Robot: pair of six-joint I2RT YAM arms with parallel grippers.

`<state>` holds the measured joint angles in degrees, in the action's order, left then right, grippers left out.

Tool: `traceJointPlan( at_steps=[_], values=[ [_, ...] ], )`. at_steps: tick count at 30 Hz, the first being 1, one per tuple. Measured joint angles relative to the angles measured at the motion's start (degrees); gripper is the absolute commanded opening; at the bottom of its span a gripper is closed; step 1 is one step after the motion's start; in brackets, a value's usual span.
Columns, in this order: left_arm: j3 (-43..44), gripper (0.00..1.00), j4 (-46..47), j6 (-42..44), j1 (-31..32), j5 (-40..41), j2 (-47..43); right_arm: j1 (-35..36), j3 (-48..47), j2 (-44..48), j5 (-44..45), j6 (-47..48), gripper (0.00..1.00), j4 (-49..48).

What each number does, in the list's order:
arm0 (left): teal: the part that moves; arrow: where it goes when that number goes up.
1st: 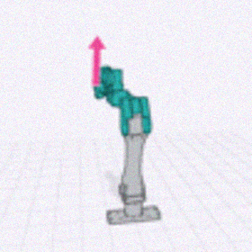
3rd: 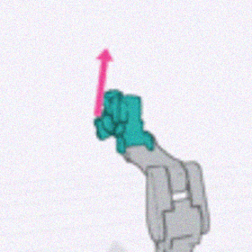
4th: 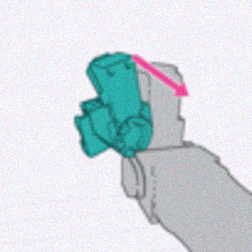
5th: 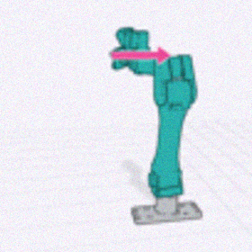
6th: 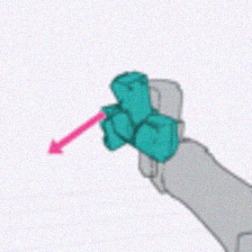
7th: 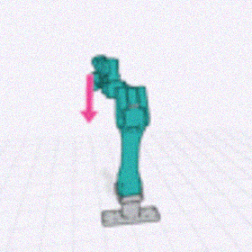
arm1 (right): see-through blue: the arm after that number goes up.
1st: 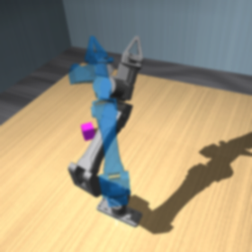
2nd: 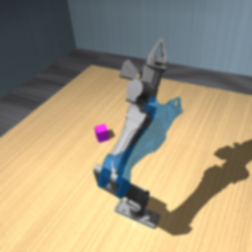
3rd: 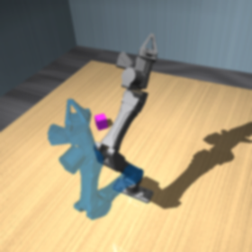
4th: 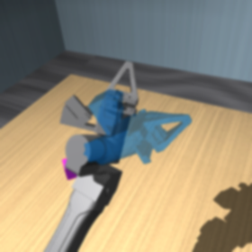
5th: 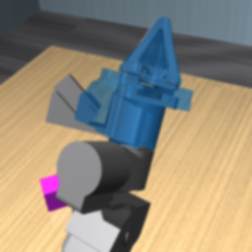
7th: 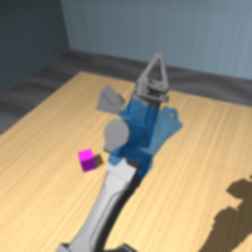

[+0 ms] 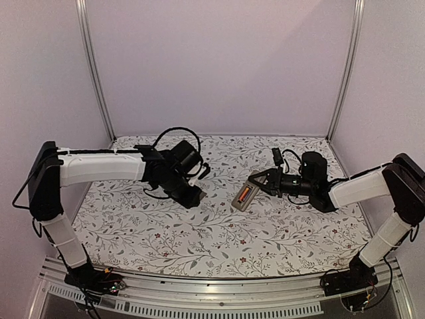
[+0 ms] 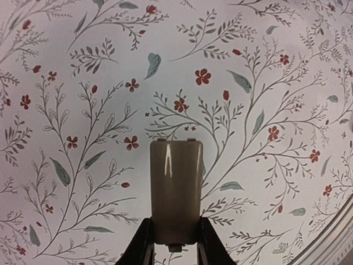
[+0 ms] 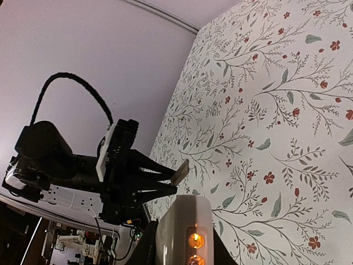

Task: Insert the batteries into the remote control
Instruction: Pick up the battery cover from the center of the board, then place the battery cover on the remote control without the battery cover.

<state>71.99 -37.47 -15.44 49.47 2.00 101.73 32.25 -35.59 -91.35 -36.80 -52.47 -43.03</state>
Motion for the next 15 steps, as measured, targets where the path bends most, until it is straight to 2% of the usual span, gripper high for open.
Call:
traceJointPlan(
  at_steps=[5, 15],
  values=[
    [5.3, 0.14, -1.3, -0.8, 4.3, -1.6, -3.9, 1.3, 0.2, -0.9, 3.6, -1.6, 0.01, -0.4],
    [14.1, 0.15, -4.7, -1.4, 10.1, -3.6, -2.3, 4.6, 0.3, -3.1, 8.3, -3.9, 0.01, -1.9]
  ],
)
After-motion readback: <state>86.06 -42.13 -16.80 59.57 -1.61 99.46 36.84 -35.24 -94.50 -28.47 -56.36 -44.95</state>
